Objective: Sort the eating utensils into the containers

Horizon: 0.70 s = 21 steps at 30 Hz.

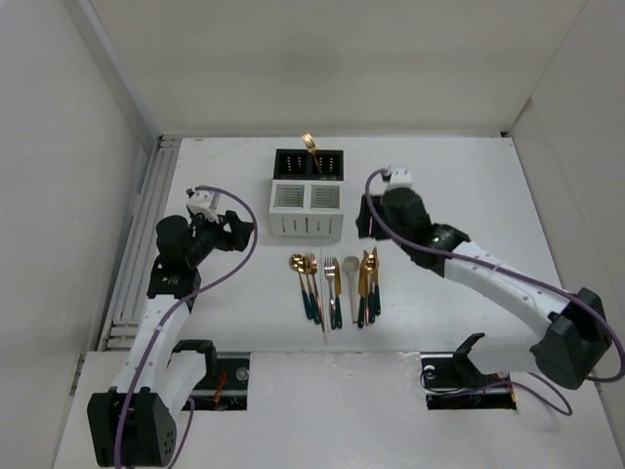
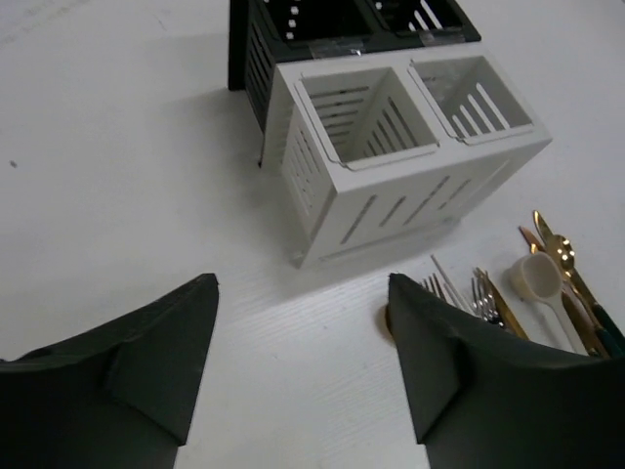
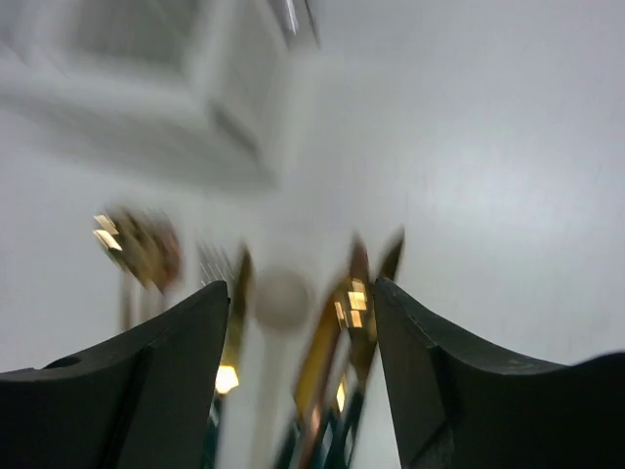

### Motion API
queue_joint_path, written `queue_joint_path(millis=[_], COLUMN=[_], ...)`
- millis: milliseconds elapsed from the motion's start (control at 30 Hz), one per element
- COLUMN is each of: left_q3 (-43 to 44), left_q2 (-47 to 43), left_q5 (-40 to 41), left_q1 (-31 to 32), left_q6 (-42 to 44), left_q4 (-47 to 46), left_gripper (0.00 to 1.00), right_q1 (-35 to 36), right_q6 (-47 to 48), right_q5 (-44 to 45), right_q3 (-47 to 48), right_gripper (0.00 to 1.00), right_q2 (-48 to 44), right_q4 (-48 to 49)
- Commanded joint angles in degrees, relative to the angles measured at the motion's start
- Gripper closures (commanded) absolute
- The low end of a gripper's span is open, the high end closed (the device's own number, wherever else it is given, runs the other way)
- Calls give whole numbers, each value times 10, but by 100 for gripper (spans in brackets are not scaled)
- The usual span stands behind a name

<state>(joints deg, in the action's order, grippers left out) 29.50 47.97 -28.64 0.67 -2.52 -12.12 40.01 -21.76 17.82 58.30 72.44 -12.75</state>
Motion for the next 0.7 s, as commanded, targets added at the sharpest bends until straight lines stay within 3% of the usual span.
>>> queue_joint_path(millis=[0, 67, 167, 200, 267, 333, 400, 500, 533, 667], left_q3=[6, 56, 119, 136, 152, 152, 152, 105, 105, 80], left_q2=[12, 38, 50, 60, 79, 105, 118, 123, 135, 156], left_q5=[12, 39, 60, 83, 126, 175, 192, 198, 249, 300], left_q1=[49, 97, 155, 222, 286, 342, 363, 387, 401, 401], left_q6=[-35, -9, 7, 42, 54, 38, -46, -161, -170, -212], left_q4=[38, 127, 173, 204, 227, 227, 219, 177, 169, 156], left_gripper=[37, 45, 54, 55, 53, 52, 54, 54, 54, 60], right_q1=[30, 43, 57, 57, 57, 62, 71, 76, 76, 76], right_q6=[-101, -137, -173, -180, -195, -196, -217, -237, -237, -242], right_q5=[-38, -38, -30, -22, -15, -4, 11, 16, 3, -36], right_q3=[-88, -109, -128, -134, -134, -134, -134, -147, -153, -187], right_gripper=[34, 33, 31, 30, 30, 29, 29, 45, 52, 57], right_q2=[2, -15, -32, -41, -46, -46, -46, -58, -65, -72], right_q4=[-130, -137, -149, -157, -167, -184, -200, -213, -202, -150])
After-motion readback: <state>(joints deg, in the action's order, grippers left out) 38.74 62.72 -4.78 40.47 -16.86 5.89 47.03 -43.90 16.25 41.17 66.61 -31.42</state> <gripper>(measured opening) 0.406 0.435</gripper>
